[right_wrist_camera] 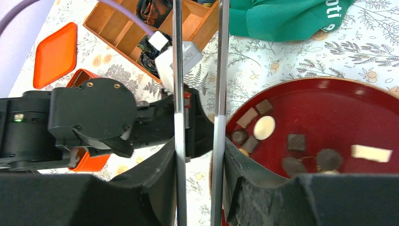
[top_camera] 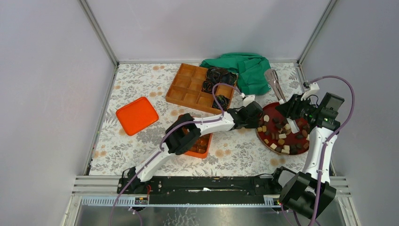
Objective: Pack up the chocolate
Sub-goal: Move the plate to the center of the board.
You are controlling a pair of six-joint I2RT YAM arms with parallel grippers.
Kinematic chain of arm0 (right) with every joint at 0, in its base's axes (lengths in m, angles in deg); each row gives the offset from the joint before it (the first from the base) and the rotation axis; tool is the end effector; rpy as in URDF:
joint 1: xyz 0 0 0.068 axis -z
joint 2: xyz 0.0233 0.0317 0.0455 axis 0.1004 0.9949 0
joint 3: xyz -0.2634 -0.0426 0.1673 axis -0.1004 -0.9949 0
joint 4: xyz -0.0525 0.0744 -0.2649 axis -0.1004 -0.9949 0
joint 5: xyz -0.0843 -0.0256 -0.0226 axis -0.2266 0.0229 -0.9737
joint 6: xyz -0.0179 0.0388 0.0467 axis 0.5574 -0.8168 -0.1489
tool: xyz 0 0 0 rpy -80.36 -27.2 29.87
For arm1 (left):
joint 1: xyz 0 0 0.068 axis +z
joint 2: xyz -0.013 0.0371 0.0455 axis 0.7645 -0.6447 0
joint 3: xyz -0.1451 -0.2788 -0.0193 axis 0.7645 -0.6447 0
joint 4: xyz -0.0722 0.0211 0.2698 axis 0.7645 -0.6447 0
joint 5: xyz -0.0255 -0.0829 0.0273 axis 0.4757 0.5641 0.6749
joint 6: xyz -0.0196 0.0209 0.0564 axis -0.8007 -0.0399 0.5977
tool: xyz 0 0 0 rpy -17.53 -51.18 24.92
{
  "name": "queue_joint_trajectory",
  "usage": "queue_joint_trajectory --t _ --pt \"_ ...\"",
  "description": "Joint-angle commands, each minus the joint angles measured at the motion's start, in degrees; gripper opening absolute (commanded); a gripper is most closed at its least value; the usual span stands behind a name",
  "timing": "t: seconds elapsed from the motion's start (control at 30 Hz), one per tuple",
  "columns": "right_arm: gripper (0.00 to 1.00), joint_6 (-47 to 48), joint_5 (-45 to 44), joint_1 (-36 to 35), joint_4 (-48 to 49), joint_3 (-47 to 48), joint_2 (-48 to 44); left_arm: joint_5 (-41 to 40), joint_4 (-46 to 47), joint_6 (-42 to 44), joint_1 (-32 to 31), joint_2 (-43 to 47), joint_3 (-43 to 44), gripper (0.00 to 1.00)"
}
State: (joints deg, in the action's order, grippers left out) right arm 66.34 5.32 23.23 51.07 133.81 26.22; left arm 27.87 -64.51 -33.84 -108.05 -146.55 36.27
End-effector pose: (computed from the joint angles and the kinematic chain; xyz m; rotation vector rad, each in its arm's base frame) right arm 0.2093 -0.0709 0.3427 -0.2575 1.9261 0.5381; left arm 0.3319 -0.5226 0.1514 0.0375 2.4465 -0.7934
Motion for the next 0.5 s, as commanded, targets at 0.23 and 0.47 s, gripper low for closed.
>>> queue_joint_trajectory --t 0.23,0.47 --pt "0.40 1.8 2.3 0.3 0.2 0.6 -0.1 -7.0 3.9 5.5 1.7 17.7 -24.4 0.14" --pt "0.40 2.5 2.5 0.3 -0.4 0.6 0.2 -8.4 5.6 7.0 1.9 25.7 -35.1 0.16"
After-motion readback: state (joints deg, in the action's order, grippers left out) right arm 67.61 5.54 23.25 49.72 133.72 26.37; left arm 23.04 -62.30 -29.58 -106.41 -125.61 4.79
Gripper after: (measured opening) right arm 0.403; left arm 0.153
